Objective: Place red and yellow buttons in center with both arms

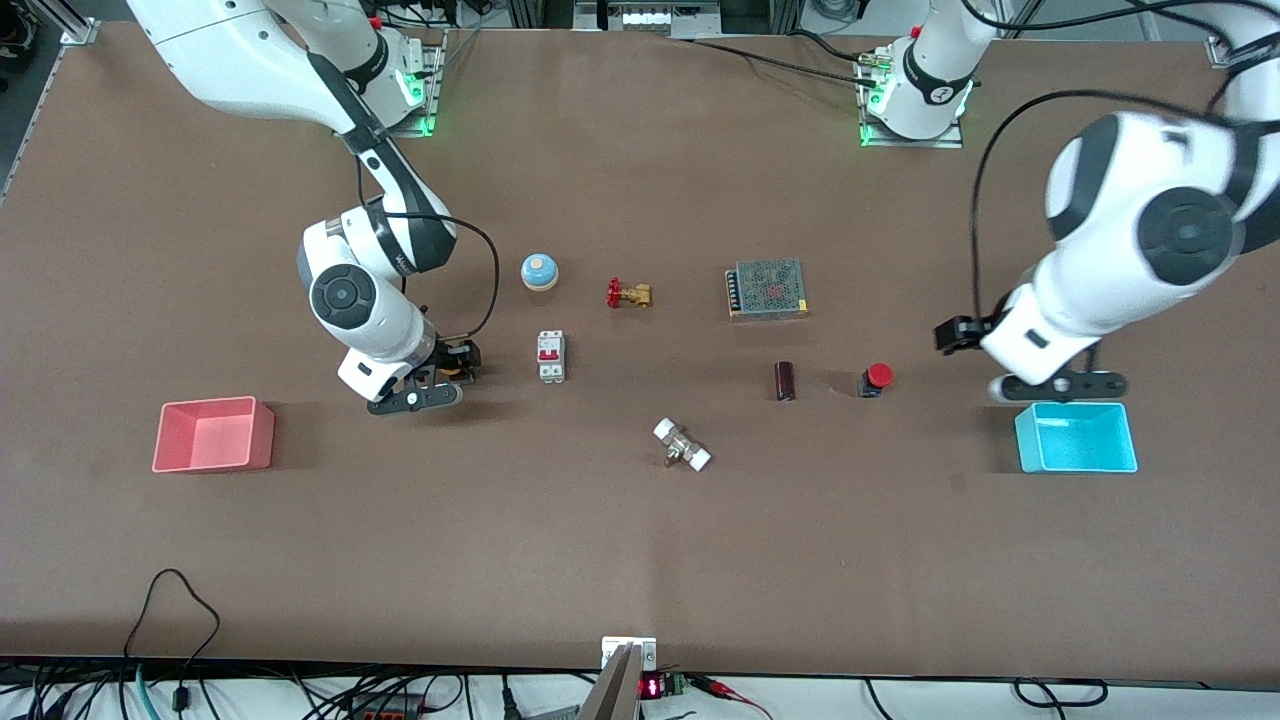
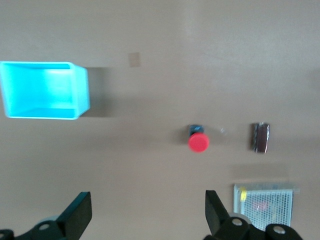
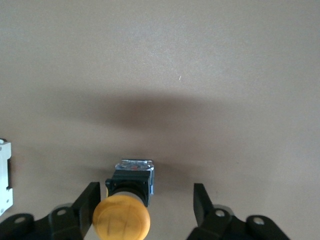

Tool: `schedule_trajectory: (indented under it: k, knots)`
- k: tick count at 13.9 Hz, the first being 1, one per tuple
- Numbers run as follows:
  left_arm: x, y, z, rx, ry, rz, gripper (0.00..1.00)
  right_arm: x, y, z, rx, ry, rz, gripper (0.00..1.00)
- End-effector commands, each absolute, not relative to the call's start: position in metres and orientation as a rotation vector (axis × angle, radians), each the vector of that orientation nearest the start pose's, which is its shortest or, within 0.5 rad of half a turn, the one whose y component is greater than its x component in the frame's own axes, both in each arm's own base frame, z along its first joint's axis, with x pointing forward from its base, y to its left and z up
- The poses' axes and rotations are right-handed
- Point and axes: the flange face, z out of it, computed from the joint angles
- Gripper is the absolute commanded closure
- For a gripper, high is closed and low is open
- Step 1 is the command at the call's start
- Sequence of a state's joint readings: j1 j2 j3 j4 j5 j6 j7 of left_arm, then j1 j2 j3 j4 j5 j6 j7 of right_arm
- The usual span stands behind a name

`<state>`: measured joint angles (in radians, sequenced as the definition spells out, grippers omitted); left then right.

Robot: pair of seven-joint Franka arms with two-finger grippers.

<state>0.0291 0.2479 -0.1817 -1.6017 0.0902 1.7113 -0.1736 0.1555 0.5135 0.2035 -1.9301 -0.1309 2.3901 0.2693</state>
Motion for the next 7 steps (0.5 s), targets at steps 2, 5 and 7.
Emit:
schedule_trajectory:
  k: [2, 5, 7]
  knots:
    - [0.624, -0.044, 0.533, -3.064, 0.093, 0.206, 0.00, 0.601, 0.218, 0.250, -3.115, -0.203, -0.026, 0.00]
    - [0.617, -0.031, 0.544, -3.079, 0.122, 0.272, 0.00, 0.624, 0.217, 0.309, -3.030, -0.137, -0.022, 0.00]
    - [0.603, -0.018, 0.569, -3.135, 0.211, 0.136, 0.00, 0.634, 0.206, 0.363, -2.985, -0.224, 0.014, 0.00]
